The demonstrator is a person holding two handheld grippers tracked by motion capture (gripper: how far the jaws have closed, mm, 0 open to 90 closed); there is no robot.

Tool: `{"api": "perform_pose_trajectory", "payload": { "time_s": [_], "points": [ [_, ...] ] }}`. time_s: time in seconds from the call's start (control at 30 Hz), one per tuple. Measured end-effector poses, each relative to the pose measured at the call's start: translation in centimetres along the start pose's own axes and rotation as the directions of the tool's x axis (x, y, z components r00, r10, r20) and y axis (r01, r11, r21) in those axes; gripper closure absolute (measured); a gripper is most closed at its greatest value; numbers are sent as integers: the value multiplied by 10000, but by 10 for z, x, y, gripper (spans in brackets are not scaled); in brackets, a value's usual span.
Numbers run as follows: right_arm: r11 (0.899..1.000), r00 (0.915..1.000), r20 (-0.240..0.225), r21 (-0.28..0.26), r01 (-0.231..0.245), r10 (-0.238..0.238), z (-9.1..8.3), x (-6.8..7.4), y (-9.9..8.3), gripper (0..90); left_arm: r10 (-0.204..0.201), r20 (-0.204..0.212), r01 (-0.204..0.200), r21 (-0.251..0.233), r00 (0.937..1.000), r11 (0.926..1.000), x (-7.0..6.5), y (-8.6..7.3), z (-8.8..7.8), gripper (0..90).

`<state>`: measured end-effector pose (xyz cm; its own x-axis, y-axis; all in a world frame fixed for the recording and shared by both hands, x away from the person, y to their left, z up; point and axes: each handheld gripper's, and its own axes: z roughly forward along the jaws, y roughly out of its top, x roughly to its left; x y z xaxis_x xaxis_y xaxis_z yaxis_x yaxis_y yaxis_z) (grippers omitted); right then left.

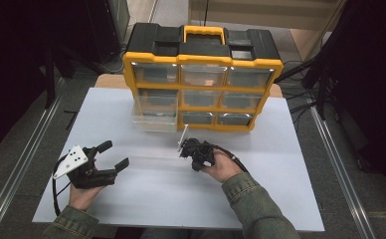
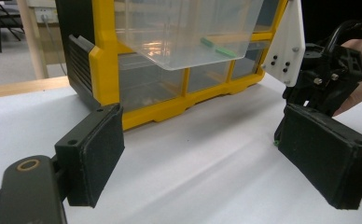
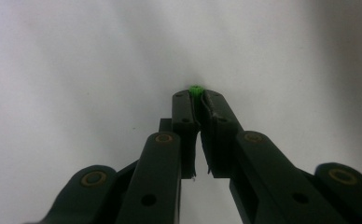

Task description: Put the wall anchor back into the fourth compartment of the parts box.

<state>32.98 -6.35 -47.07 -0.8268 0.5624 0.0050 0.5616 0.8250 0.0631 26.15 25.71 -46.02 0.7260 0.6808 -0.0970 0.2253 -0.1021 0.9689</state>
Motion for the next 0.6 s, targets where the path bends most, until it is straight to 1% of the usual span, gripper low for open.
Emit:
{"api": "perform_pose_trajectory", "payload": {
  "time_s": [0.03, 0.07, 0.1, 0.13, 0.2, 0.23, 0.27, 0.3, 0.37, 0.4, 0.43, 0.53, 0.6],
  "points": [
    [9999, 9999, -44, 11, 130, -130, -1, -1, -1, 850, 1, 3, -1, -5, 10000, 10000, 0, 0, 0, 136],
    [9998, 9999, -51, 68, 163, -162, -3, 0, -2, 850, 12, 2, -12, -8, 10000, 10000, 0, 0, 0, 136],
    [9999, 9999, -36, 80, 109, -108, -4, 1, -2, 851, 23, 6, -23, -6, 10000, 10000, 0, 0, 0, 136],
    [9998, 9998, -54, 10, 179, -179, -5, 1, -3, 851, 12, 3, -12, -10, 10000, 10000, 0, 0, 0, 136],
    [10000, 9999, -162, -80, 54, -55, -9, 2, -5, 851, 26, 12, -26, 4, 10000, 10000, 0, 0, 0, 136],
    [9999, 9998, -120, -24, 152, -152, -12, 0, -6, 851, 25, 12, -25, 6, 10000, 10000, 0, 0, 1, 136],
    [10000, 9998, -193, -13, 56, -56, -15, 1, -7, 851, 26, 13, -26, 1, 10000, 10000, 0, 0, 1, 136],
    [9998, 9998, -111, -9, 176, -176, -18, 0, -8, 851, 14, 15, -14, -3, 10000, 10000, 0, 0, 0, 136],
    [9999, 9998, -165, -30, 104, -105, -25, 0, -9, 851, 6, 8, -6, -9, 10000, 10000, 0, 0, 0, 136],
    [9997, 9997, -134, -58, 228, -228, -30, 0, -10, 851, -3, -5, 3, -1, 10000, 10000, 0, 0, 0, 136],
    [9997, 9997, -122, -56, 218, -218, -34, 1, -10, 851, -5, -8, 5, 9, 10000, 10000, 0, 0, 0, 136],
    [9985, 9985, -60, -104, 544, -544, -45, 2, -11, 851, 15, 12, -15, 8, 10000, 10000, -1, 0, 0, 136],
    [9987, 9987, -11, -126, 503, -503, -57, 5, -12, 851, 25, 24, -25, 21, 10000, 10000, -1, 0, 0, 136]
  ]
}}
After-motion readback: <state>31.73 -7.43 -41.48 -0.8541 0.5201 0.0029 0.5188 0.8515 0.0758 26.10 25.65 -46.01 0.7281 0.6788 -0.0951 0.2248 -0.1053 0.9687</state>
